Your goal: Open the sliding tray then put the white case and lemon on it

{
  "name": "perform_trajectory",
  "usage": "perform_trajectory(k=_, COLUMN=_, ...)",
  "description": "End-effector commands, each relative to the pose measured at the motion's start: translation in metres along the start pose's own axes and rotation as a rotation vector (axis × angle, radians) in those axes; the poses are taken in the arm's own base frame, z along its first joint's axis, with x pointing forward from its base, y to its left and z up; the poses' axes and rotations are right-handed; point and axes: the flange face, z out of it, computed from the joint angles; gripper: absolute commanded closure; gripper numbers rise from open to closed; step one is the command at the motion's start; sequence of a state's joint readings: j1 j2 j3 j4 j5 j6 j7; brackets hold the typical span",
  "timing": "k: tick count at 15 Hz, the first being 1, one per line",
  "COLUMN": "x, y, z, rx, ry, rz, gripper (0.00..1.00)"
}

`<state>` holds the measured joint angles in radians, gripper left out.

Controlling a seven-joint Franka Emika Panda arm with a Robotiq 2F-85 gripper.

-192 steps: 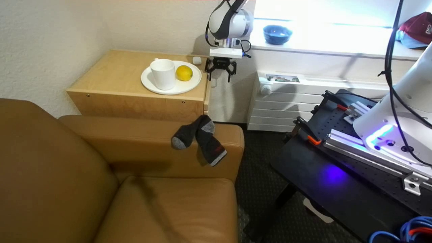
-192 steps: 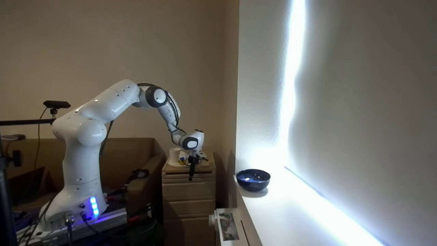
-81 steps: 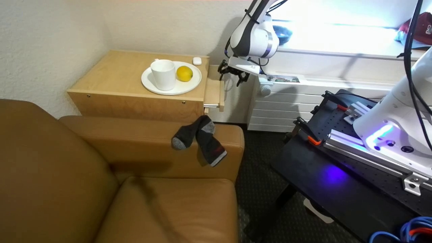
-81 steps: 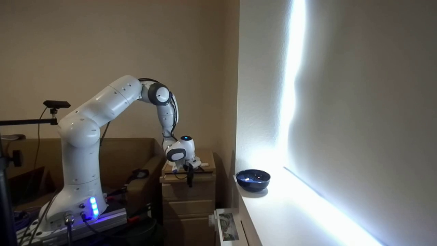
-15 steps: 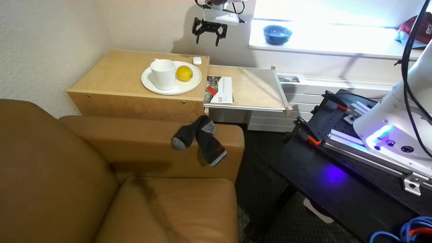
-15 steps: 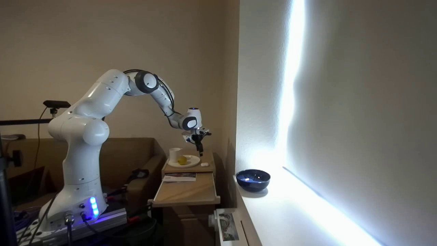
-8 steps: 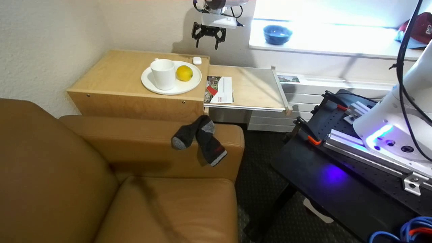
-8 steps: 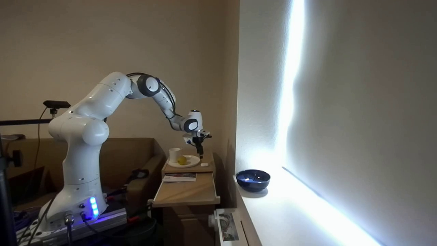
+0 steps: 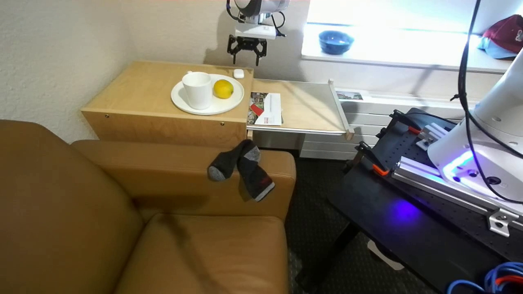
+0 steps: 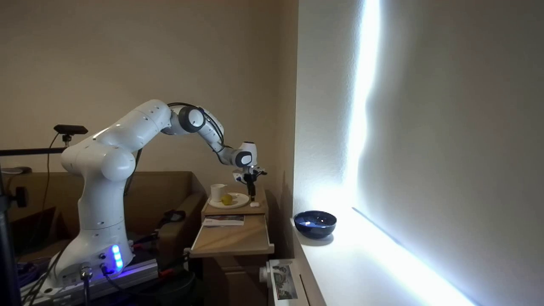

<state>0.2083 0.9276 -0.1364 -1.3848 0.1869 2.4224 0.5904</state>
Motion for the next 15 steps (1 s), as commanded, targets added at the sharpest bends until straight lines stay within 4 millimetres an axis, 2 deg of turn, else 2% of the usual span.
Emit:
perform_trajectory(k=1, x=0.001, y=-0.005, z=0.005, rx=-0.006, ry=0.002, rz=0.003, gripper=0.00)
perform_trajectory(k=4, x=0.003, y=-0.013, z=0.016, rx=-0.015, ry=0.009, rz=0.010, gripper=0.00)
perform_trajectory(k=7, x=0.005, y=-0.013, z=0.028, rx=-0.035, ry=0.013, rz=0.017, gripper=0.00)
perform_trajectory(k=15, x=0.007, y=-0.022, z=0.047, rx=-0.036, ry=0.048, rz=0.033, gripper=0.00)
